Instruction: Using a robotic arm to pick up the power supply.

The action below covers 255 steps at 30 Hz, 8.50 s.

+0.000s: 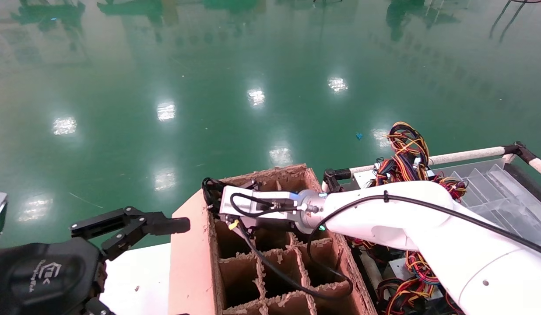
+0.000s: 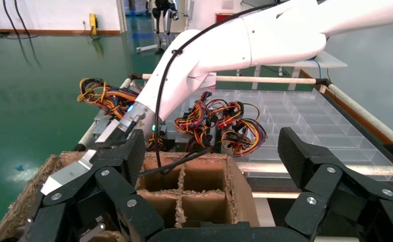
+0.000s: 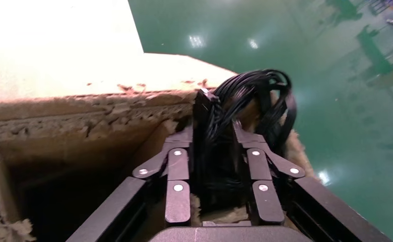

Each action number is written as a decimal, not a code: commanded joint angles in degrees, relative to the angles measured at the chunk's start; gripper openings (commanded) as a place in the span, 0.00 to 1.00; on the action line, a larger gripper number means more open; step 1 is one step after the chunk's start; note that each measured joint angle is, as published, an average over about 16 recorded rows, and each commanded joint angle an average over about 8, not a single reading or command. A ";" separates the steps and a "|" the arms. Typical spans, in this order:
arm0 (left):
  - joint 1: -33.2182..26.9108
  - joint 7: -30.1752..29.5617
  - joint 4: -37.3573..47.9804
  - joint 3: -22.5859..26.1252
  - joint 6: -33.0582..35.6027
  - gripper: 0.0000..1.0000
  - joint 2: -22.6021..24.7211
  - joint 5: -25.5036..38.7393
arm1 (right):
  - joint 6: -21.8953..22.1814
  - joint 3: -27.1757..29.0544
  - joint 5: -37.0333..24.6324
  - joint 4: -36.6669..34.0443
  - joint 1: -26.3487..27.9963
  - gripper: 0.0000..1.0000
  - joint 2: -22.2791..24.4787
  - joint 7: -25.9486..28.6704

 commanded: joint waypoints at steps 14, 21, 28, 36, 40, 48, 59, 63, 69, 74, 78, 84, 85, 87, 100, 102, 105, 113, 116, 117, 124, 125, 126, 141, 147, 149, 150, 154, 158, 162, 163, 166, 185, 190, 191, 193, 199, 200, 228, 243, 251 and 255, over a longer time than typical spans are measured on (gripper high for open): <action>0.00 0.00 0.00 0.01 0.00 1.00 0.00 0.00 | 0.43 -5.04 8.21 -0.45 1.14 0.00 0.39 2.32; 0.00 0.00 0.00 0.01 0.00 1.00 0.00 -0.01 | -3.54 -3.42 13.94 -3.91 2.04 0.00 1.15 1.16; 0.00 0.01 0.00 0.01 0.00 1.00 0.00 -0.01 | -9.33 -0.26 19.36 -8.07 3.01 0.00 2.36 -2.07; 0.00 0.01 0.00 0.01 -0.01 1.00 -0.01 -0.01 | -18.42 3.89 25.68 -12.04 4.50 0.00 5.56 -3.56; 0.00 0.01 0.00 0.02 -0.01 1.00 -0.01 -0.01 | -23.11 5.86 28.67 -13.60 5.33 0.00 7.86 -3.28; 0.00 0.01 0.00 0.02 -0.01 1.00 -0.01 -0.01 | -33.65 9.56 34.50 -16.81 7.11 0.00 13.47 -0.58; -0.01 0.01 0.00 0.02 -0.01 1.00 -0.01 -0.02 | -43.86 11.16 36.65 -20.57 12.79 0.00 24.46 3.13; -0.01 0.01 0.00 0.02 -0.01 1.00 -0.01 -0.02 | -45.11 10.47 35.50 -20.31 15.00 0.00 29.97 4.05; -0.01 0.01 0.00 0.03 -0.01 1.00 -0.01 -0.02 | -45.85 9.79 34.89 -16.77 16.77 0.00 39.70 6.91; -0.01 0.01 0.00 0.03 -0.01 1.00 -0.01 -0.02 | -45.83 9.81 36.04 -12.46 15.99 0.00 48.14 10.05; -0.01 0.01 0.00 0.03 -0.01 1.00 -0.01 -0.02 | -45.55 9.89 37.29 -9.80 14.31 0.00 54.30 11.71; -0.01 0.02 0.00 0.03 -0.01 1.00 -0.01 -0.02 | -45.31 10.32 40.43 -7.21 10.30 0.00 62.09 12.93; -0.01 0.02 0.00 0.03 -0.01 1.00 -0.01 -0.02 | -45.28 10.37 41.02 -6.86 9.51 0.00 63.31 12.99; -0.01 0.02 0.00 0.03 -0.01 1.00 -0.01 -0.02 | -45.25 10.36 42.31 -6.29 7.71 0.00 65.90 13.03; -0.01 0.02 0.00 0.04 -0.01 1.00 -0.01 -0.03 | -46.19 4.20 55.14 -7.38 -6.55 0.00 78.04 13.79; -0.01 0.02 0.00 0.04 -0.01 1.00 -0.01 -0.03 | -46.26 2.02 57.58 -7.81 -8.72 0.00 78.75 13.82; -0.01 0.02 0.00 0.04 -0.02 1.00 -0.01 -0.03 | -46.30 -1.95 60.66 -7.88 -12.03 0.00 79.73 13.70; -0.01 0.02 0.00 0.04 -0.02 1.00 -0.02 -0.03 | -45.71 -14.49 66.88 -4.37 -19.18 0.00 82.00 13.40; -0.01 0.02 0.00 0.04 -0.02 1.00 -0.02 -0.03 | -45.40 -18.69 70.74 -3.28 -20.71 0.00 82.07 12.88; -0.01 0.02 0.00 0.04 -0.02 1.00 -0.02 -0.03 | -45.30 -19.98 72.23 -2.96 -21.10 0.00 82.09 12.56; -0.01 0.02 0.00 0.05 -0.02 1.00 -0.02 -0.03 | -44.65 -27.68 83.48 -0.14 -22.97 0.00 82.12 9.08; -0.01 0.02 0.00 0.05 -0.02 1.00 -0.02 -0.03 | -44.56 -28.65 85.17 0.41 -23.20 0.00 82.07 8.46; -0.01 0.02 0.00 0.05 -0.02 1.00 -0.02 -0.03 | -44.49 -29.58 86.91 0.98 -23.40 0.00 82.03 7.82; -0.01 0.03 0.00 0.05 -0.02 1.00 -0.02 -0.04 | -43.94 -44.54 116.82 12.13 -28.60 0.00 81.58 -7.03; -0.01 0.03 0.00 0.06 -0.02 1.00 -0.02 -0.04 | -44.56 -47.71 120.71 15.10 -30.32 0.00 81.54 -10.20; -0.02 0.03 0.00 0.06 -0.02 1.00 -0.02 -0.04 | -44.59 -48.40 121.37 15.70 -30.70 0.00 81.54 -10.67; -0.02 0.03 0.00 0.06 -0.02 1.00 -0.02 -0.04 | -44.59 -48.73 121.68 15.94 -30.88 0.00 81.52 -10.85; -0.02 0.03 0.00 0.06 -0.02 1.00 -0.02 -0.04 | -44.57 -49.96 122.86 16.59 -31.58 0.00 81.22 -11.41; -0.02 0.03 0.00 0.06 -0.02 1.00 -0.02 -0.04 | -44.56 -51.04 123.86 16.68 -32.26 0.00 80.38 -11.62; -0.02 0.03 0.00 0.06 -0.02 1.00 -0.02 -0.04 | -44.59 -52.03 124.76 16.41 -33.04 0.00 79.18 -11.57; -0.02 0.03 0.00 0.06 -0.02 1.00 -0.02 -0.04 | -44.63 -52.25 125.02 16.33 -33.24 0.00 78.92 -11.57; -0.02 0.03 0.00 0.06 -0.02 1.00 -0.02 -0.04 | -44.85 -52.95 125.98 16.18 -33.92 0.00 78.42 -11.61; -0.02 0.03 0.00 0.07 -0.03 1.00 -0.03 -0.05 | -45.77 -57.87 134.58 16.04 -37.36 0.00 79.97 -12.66; -0.02 0.04 0.00 0.07 -0.03 1.00 -0.03 -0.05 | -45.80 -58.59 135.85 14.66 -37.60 0.00 78.97 -12.12; -0.02 0.04 0.00 0.07 -0.03 1.00 -0.03 -0.05 | -45.80 -58.63 135.94 14.25 -37.60 0.00 78.69 -11.93; -0.02 0.04 0.00 0.07 -0.03 1.00 -0.03 -0.05 | -45.80 -58.60 135.92 13.35 -37.56 0.00 78.14 -11.46; -0.02 0.04 0.00 0.08 -0.03 1.00 -0.03 -0.05 | -45.66 -58.15 134.56 10.29 -37.33 0.00 76.50 -9.32; -0.02 0.04 0.00 0.08 -0.03 1.00 -0.03 -0.05 | -45.62 -58.05 134.24 9.78 -37.28 0.00 76.16 -8.94; -0.02 0.04 0.00 0.09 -0.03 1.00 -0.03 -0.06 | -44.96 -54.96 126.36 -3.83 -33.46 0.42 66.24 -1.54; -0.01 0.05 0.02 0.09 -0.04 1.00 -0.04 -0.07 | -45.11 -54.45 126.33 -4.03 -34.02 1.00 66.21 -1.57; -0.01 0.05 0.02 0.09 -0.04 1.00 -0.04 -0.07 | -44.88 -54.00 124.14 -3.22 -31.78 1.00 65.82 -1.90; -0.01 0.05 0.03 0.09 -0.04 1.00 -0.04 -0.07 | -44.69 -53.41 121.22 -2.10 -28.61 1.00 65.81 -2.22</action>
